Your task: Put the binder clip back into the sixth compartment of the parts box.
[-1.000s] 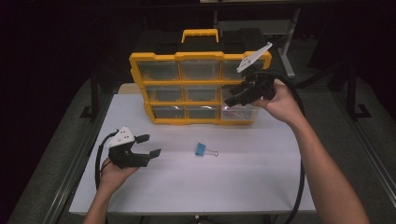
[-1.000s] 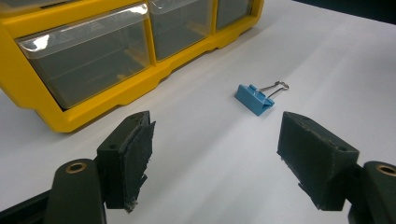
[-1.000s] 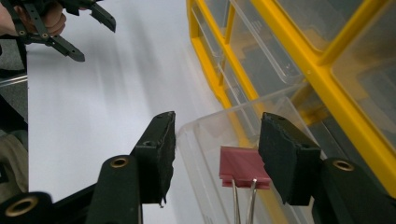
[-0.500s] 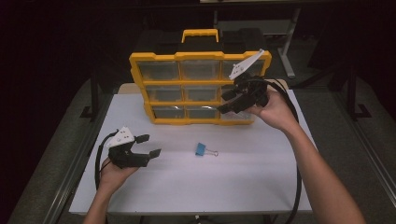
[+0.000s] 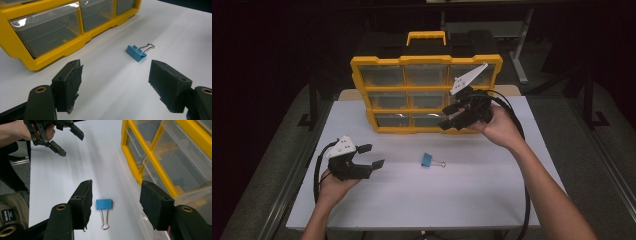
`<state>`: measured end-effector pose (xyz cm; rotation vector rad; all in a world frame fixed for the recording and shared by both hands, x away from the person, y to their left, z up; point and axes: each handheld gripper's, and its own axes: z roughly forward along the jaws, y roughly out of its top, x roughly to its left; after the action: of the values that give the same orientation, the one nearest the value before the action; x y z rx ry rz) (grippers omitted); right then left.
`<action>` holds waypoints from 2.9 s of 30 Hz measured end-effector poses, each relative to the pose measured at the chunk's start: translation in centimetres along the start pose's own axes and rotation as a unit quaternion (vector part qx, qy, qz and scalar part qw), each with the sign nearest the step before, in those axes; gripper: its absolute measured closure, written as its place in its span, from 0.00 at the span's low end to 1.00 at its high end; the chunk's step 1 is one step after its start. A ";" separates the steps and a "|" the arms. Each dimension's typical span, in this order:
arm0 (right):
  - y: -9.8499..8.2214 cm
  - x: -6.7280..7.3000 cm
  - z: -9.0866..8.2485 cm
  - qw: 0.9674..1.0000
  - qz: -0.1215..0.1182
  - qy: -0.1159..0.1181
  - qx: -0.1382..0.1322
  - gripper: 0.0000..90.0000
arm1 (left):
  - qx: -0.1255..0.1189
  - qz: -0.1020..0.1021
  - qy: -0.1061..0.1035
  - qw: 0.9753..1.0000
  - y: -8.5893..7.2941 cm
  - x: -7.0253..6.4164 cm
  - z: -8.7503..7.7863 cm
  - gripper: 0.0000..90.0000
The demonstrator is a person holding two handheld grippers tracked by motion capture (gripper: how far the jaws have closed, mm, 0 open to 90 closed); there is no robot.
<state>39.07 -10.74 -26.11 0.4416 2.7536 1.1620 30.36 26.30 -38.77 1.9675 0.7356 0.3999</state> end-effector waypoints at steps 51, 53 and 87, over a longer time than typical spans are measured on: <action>-5.8 4.4 10.6 0.998 0.024 0.023 0.045 0.39 | -0.001 -0.004 0.001 1.000 -0.1 0.0 -0.1 0.29; -6.1 4.4 11.0 0.998 0.029 0.022 0.048 0.39 | -0.002 -0.003 0.000 1.000 -0.1 0.0 -0.1 0.29; -7.8 2.8 15.2 0.997 0.041 -0.003 0.071 0.36 | 0.001 -0.003 0.001 1.000 -0.1 0.1 -0.2 0.29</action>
<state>38.09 -4.70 -42.24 0.5774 2.8487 0.9832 30.30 26.50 -38.79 1.9666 0.7419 0.3977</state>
